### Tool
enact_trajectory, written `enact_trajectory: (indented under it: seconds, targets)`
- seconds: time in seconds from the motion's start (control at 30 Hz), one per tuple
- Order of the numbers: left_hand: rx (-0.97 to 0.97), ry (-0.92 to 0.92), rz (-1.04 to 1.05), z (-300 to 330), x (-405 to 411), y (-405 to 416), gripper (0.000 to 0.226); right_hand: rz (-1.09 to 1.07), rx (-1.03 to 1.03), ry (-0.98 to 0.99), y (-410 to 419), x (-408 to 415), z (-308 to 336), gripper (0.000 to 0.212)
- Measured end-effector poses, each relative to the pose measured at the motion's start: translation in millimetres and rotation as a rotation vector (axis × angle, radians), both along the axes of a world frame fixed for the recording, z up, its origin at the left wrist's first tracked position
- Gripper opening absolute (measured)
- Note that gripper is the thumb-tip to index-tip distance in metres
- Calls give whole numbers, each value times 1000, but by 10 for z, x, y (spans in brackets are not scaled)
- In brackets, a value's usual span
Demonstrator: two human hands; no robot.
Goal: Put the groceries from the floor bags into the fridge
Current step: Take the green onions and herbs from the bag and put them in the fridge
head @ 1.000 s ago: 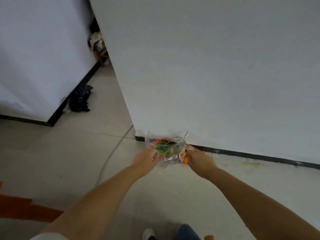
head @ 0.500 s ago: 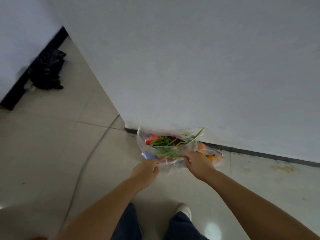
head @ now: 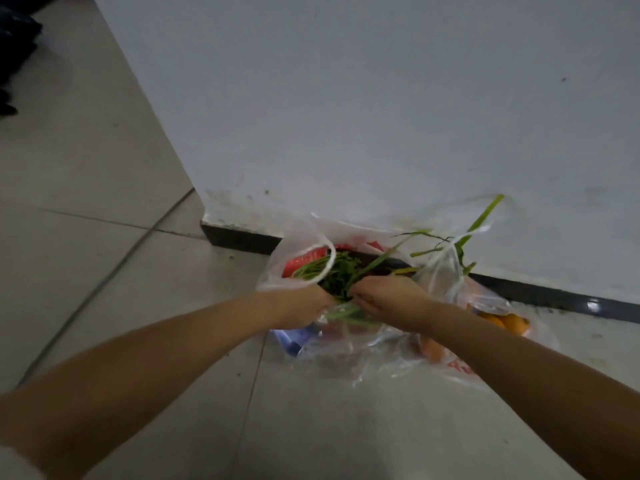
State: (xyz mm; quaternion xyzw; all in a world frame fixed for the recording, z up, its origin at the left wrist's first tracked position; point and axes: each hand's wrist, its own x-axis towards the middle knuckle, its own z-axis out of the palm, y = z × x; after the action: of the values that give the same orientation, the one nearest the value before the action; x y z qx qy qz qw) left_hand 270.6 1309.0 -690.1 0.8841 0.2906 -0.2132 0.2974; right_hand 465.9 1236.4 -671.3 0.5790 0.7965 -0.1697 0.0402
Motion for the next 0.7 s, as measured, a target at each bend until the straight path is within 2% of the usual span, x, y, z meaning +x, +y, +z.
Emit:
enact_trajectory:
  seconds: [0.1, 0.17, 0.27, 0.33, 0.43, 0.5, 0.57, 0.67, 0.7]
  targets:
    - [-230, 5, -85, -128, -196, -121, 28, 118, -51, -68, -154, -12, -126, 31]
    - [-278, 31, -127, -91, -361, -203, 34, 149, -99, -78, -301, -34, -122, 32]
    - [-309, 126, -75, -47, -558, -237, 41, 184, -159, -67, -493, -45, -134, 29]
    - [-391, 196, 36, -56, -655, -185, 43, 168, -258, -107, -539, -33, -186, 29]
    - [-513, 165, 308, -134, -749, -81, 38, 146, -385, -155, -483, -74, -271, 31]
    - [-596, 64, 532, -176, -753, -77, 32, 108, -435, -88, -340, -197, -206, 29]
    - [-665, -60, 780, -166, -663, -124, 25, 66, -388, 56, -126, -355, -26, 26]
    - [-909, -287, 1292, -234, -336, -212, 13, -14, -247, 281, 305, -576, 205, 28]
    - [-927, -336, 1408, -294, -226, -251, 10, -43, -221, 310, 458, -643, 238, 30]
